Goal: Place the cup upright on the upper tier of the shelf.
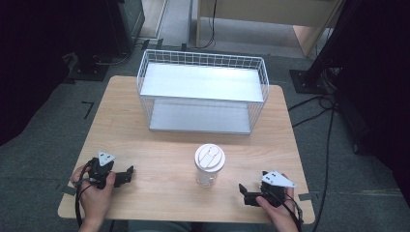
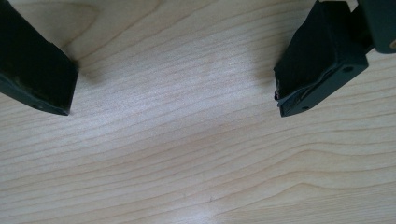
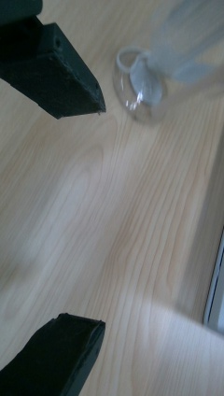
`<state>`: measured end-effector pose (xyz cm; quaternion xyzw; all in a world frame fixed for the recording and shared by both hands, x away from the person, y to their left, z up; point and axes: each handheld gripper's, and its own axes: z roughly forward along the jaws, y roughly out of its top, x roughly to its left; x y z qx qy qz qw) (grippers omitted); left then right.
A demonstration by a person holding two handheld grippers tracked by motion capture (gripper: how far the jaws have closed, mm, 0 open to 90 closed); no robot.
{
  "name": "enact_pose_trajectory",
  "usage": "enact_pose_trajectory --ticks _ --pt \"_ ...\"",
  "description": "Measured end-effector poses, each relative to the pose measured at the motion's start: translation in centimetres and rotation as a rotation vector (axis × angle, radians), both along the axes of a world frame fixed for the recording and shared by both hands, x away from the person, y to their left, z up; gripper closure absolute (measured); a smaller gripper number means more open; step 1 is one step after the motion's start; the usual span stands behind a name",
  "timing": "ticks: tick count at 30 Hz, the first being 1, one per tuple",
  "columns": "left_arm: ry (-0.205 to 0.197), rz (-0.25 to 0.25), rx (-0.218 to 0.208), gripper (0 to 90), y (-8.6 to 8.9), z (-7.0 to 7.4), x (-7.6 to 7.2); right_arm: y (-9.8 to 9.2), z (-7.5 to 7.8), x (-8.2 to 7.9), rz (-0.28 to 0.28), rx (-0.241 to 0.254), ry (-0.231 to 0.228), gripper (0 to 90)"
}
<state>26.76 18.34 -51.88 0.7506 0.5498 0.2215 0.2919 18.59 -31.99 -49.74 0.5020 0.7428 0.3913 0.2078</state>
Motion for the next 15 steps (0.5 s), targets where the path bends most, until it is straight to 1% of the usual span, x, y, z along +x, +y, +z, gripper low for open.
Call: enact_pose_trajectory --ticks 2,4,7,9,12,14,15 --pt "0.0 0.0 0.0 0.0 0.0 0.0 0.0 1.0 0.0 -0.1 0.031 0.005 -0.006 0.0" --pt "0.0 0.0 0.0 0.0 0.0 0.0 0.0 1.8 0.0 -0.1 0.05 0.012 -0.013 0.1" --pt "0.001 -0.001 0.0 0.0 0.0 0.0 0.0 3.0 0.0 -0.1 0.08 0.043 -0.013 0.1" --pt "0.0 -0.001 0.001 0.0 0.0 0.0 0.0 3.8 0.1 0.0 0.094 0.063 -0.016 0.1" --pt "0.0 -0.001 0.001 0.0 0.0 0.0 0.0 4.8 0.0 0.1 0.112 0.079 -0.024 0.2" --pt "0.0 0.0 0.0 0.0 0.0 0.0 0.0 5.1 0.0 0.2 0.119 0.083 -0.024 0.4" --pt "0.0 0.0 -0.001 0.0 0.0 0.0 0.0 5.7 -0.1 0.4 0.134 0.08 -0.023 2.0"
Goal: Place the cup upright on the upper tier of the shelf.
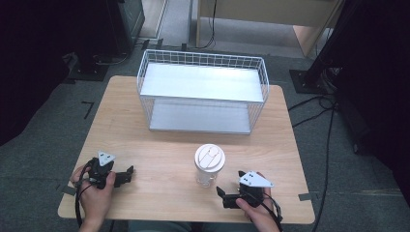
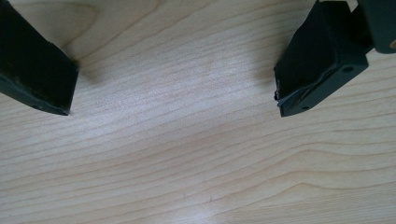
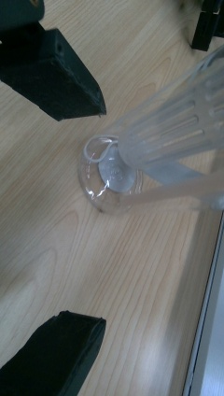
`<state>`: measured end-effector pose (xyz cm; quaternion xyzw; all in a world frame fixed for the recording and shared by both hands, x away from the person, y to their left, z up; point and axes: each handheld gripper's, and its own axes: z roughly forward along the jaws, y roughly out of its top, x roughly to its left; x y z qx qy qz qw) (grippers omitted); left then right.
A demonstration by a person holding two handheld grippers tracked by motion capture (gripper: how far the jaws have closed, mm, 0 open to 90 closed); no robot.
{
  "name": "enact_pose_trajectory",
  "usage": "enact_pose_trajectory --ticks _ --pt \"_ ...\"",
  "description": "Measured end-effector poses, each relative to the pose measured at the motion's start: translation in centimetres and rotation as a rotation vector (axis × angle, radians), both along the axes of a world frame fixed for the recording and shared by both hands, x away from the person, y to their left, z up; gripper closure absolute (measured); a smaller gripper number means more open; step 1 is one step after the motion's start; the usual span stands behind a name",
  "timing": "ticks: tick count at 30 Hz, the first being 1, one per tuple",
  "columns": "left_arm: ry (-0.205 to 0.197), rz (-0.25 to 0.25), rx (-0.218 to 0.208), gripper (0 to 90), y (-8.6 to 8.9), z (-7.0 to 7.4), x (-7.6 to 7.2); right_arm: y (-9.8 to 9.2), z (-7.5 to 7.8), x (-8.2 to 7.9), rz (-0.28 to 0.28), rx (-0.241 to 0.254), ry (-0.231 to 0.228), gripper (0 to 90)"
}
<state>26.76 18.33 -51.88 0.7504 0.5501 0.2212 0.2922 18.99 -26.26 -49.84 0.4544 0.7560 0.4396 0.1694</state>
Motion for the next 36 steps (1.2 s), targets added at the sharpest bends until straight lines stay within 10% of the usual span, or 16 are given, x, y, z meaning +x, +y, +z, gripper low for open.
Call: enact_pose_trajectory --ticks 10,36 --pt "0.001 -0.001 0.001 0.0 0.0 0.0 0.0 2.7 0.4 0.6 0.047 0.028 -0.053 6.5" --pt "0.0 -0.001 0.001 0.0 0.0 0.0 0.0 5.8 1.0 1.3 -0.079 0.206 -0.238 0.4"
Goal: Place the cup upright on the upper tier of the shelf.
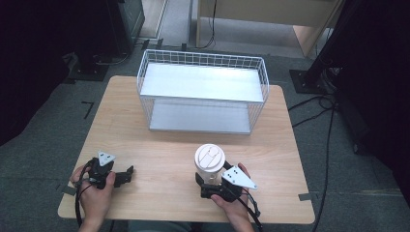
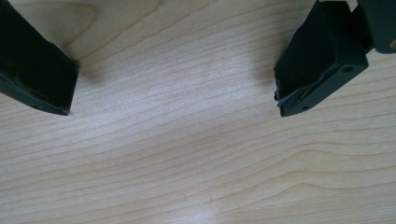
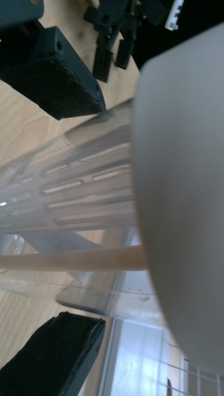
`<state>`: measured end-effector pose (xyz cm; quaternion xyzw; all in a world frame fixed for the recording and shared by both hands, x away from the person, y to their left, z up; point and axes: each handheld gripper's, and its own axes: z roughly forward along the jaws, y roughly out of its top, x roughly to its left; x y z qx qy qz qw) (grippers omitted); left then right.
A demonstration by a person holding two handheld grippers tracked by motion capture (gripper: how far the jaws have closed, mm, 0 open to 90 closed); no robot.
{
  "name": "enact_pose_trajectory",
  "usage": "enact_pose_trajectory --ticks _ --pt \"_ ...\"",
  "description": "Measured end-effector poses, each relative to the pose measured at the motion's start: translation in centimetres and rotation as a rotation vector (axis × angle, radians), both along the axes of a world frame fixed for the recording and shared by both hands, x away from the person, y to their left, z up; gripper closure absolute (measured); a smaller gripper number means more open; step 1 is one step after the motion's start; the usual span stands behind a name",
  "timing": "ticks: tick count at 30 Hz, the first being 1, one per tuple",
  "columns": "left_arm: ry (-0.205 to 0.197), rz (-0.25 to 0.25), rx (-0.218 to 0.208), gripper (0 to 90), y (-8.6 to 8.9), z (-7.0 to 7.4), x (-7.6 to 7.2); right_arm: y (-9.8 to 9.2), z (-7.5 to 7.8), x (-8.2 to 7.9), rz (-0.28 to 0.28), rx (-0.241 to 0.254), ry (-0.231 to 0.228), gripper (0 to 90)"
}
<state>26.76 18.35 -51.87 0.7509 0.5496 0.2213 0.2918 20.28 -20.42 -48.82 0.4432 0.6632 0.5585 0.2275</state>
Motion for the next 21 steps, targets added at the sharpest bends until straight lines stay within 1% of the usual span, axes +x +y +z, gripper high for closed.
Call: enact_pose_trajectory --ticks 6,8,11,12,14,15,16,17,18,19,20,21 --pt "0.0 0.001 -0.001 0.0 0.0 0.0 0.0 0.5 0.2 0.3 -0.04 0.009 -0.04 0.4" --pt "0.0 0.001 -0.001 0.0 0.0 0.0 0.0 0.7 0.4 0.4 -0.049 0.021 -0.053 0.7" --pt "0.0 0.001 -0.001 0.0 0.0 0.0 0.0 0.8 0.6 0.4 -0.068 0.049 -0.069 4.5" --pt "0.0 0.001 -0.001 0.0 0.0 0.0 0.0 0.9 0.6 0.4 -0.075 0.051 -0.076 5.9" --pt "0.0 0.001 -0.001 0.0 0.0 0.0 0.0 1.1 0.6 0.4 -0.085 0.05 -0.093 7.6" --pt "0.0 0.001 -0.001 0.0 0.0 0.0 0.0 1.1 0.6 0.4 -0.085 0.05 -0.093 7.6" --pt "0.0 0.001 -0.001 0.0 0.0 0.0 0.0 1.3 0.4 0.5 -0.093 0.057 -0.104 10.6" --pt "0.0 0.001 -0.001 0.0 0.0 0.0 0.0 1.5 0.4 0.5 -0.103 0.058 -0.115 11.8" --pt "0.0 0.0 0.0 0.0 0.0 0.0 0.0 1.7 0.3 0.5 -0.114 0.053 -0.127 12.8" --pt "0.0 0.0 0.0 0.0 0.0 0.0 0.0 1.7 0.3 0.5 -0.114 0.053 -0.127 12.8" --pt "0.0 0.001 -0.001 0.0 0.0 0.0 0.0 2.0 0.3 0.4 -0.133 0.043 -0.149 13.4" --pt "0.0 0.0 -0.001 0.0 0.0 0.0 0.0 2.1 0.3 0.4 -0.137 0.041 -0.156 13.7"
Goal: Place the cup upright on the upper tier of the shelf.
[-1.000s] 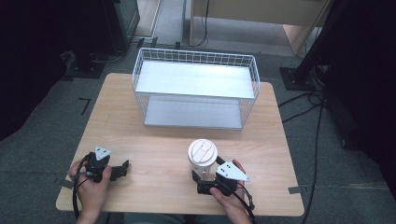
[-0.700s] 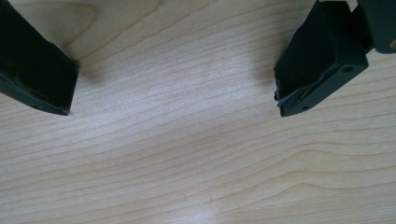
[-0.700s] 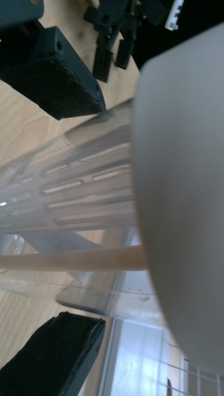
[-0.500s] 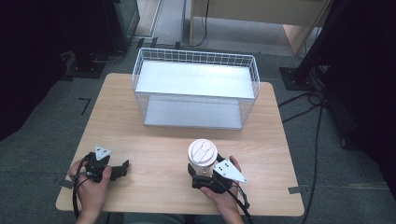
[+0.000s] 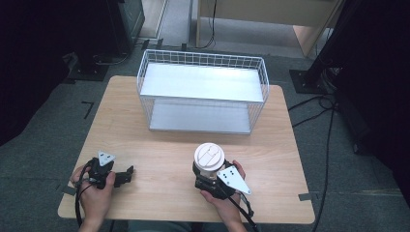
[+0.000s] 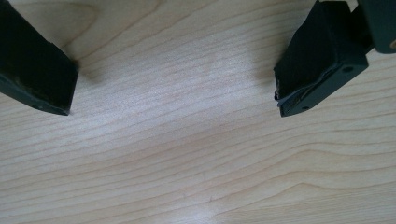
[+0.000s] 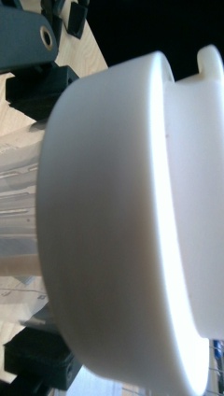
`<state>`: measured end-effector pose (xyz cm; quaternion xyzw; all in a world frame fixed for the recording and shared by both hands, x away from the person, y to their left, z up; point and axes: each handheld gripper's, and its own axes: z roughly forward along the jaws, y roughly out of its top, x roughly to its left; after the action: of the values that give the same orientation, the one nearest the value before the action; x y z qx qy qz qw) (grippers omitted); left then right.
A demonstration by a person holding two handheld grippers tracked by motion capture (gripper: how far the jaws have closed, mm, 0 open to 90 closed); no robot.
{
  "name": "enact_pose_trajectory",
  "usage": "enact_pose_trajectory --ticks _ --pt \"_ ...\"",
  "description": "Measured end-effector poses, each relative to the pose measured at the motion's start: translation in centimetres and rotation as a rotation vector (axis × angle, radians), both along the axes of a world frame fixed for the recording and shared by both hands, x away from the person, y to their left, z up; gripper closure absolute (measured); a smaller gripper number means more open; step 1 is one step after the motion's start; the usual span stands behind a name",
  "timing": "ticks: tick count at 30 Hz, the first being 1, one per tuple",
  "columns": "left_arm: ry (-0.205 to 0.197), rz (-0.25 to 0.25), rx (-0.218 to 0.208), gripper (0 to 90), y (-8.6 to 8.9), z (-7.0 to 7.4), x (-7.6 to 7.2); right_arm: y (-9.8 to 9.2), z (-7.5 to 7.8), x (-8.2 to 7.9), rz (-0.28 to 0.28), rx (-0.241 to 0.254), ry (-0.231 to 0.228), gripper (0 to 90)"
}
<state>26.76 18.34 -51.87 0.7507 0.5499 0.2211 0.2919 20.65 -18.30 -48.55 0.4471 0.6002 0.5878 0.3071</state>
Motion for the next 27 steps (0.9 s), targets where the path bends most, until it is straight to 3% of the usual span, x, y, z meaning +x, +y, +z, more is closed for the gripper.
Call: enact_pose_trajectory --ticks 11,20,27 --pt "0.0 0.0 -0.001 0.0 0.0 0.0 0.0 0.1 0.3 0.1 -0.053 -0.012 -0.03 15.2" --pt "-0.001 0.0 0.001 0.0 0.0 0.0 0.0 -0.2 3.0 0.3 -0.105 -0.048 -0.094 15.4" --pt "-0.002 0.0 0.0 0.0 0.0 0.0 0.0 0.3 5.2 0.9 -0.112 -0.079 -0.127 15.5"
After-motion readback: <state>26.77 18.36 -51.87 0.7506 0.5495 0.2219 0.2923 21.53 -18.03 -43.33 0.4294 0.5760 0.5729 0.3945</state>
